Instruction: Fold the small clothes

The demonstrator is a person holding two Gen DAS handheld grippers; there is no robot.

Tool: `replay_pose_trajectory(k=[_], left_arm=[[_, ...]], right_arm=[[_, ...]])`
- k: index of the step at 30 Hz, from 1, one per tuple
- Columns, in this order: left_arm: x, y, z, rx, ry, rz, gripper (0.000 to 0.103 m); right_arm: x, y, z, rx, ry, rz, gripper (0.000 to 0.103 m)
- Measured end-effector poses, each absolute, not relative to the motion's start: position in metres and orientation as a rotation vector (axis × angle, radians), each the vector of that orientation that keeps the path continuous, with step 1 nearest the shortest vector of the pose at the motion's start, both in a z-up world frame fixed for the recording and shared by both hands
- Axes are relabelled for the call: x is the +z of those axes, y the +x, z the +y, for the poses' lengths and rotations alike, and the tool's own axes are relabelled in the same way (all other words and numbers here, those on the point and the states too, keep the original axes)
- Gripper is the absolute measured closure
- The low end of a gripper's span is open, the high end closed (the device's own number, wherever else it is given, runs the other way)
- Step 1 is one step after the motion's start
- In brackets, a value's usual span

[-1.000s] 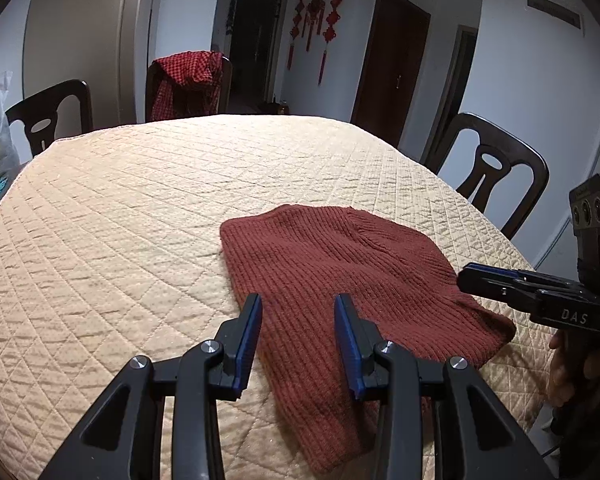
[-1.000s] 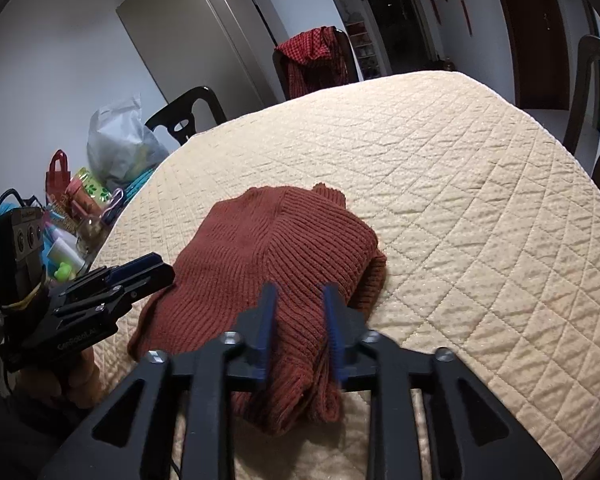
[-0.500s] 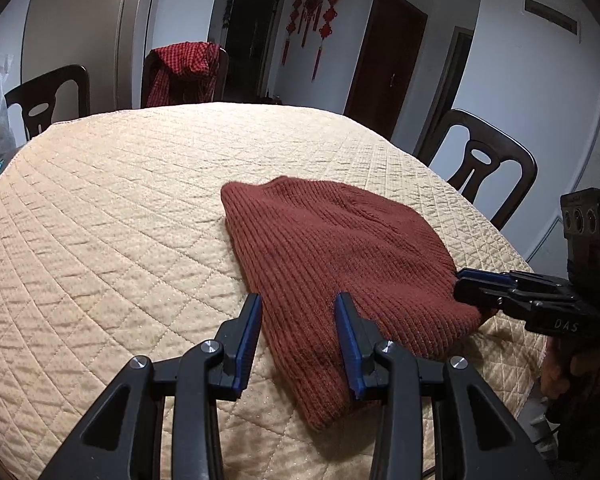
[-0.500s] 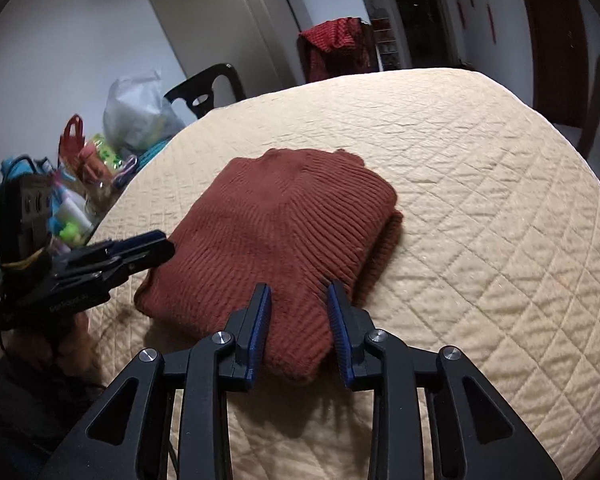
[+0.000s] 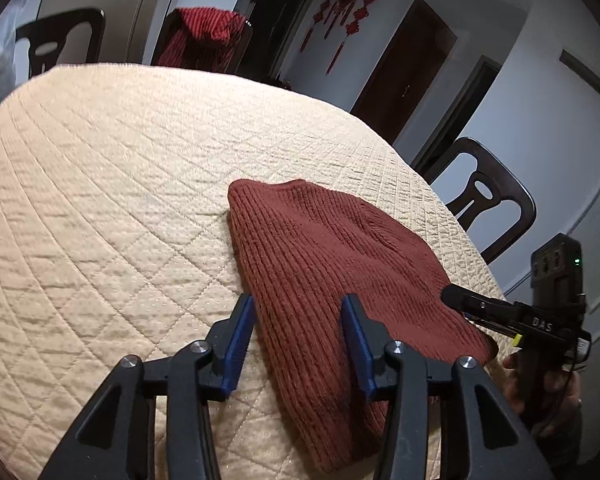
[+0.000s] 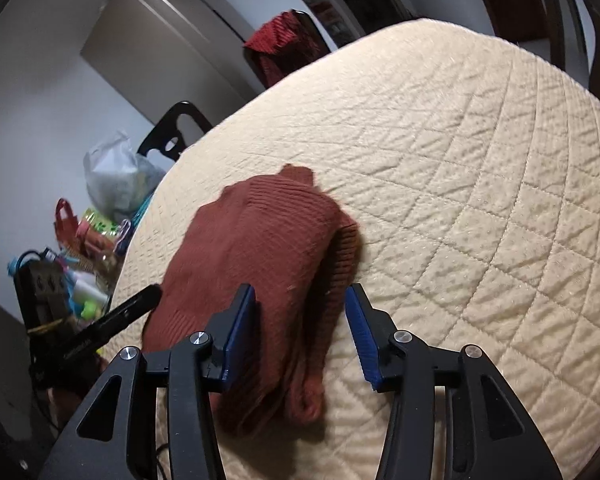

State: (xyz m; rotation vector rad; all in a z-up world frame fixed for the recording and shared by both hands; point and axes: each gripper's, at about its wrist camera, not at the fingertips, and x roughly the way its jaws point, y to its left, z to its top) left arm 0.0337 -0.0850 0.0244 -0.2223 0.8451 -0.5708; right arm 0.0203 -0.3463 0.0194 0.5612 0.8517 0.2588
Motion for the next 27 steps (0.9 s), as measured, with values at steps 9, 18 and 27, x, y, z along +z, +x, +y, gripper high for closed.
replay_pose_trajectory(k=[9,18,27], left_arm=[[0.017,0.045,-0.093,-0.592,-0.237,0.880,0.045],[0.010,0.033,-0.090,-0.602,-0.254,0.902,0.044],[0.010,0.035,-0.098,-0.583,-0.202,0.909,0.043]], right_arm=[[0.009,0.048,-0.360,0.293,0.651,0.850,0.055],[0.008,0.036,-0.350,0.390,0.666,0.881,0.055],[0.004,0.031,-0.341,0.418,0.650,0.902,0.060]])
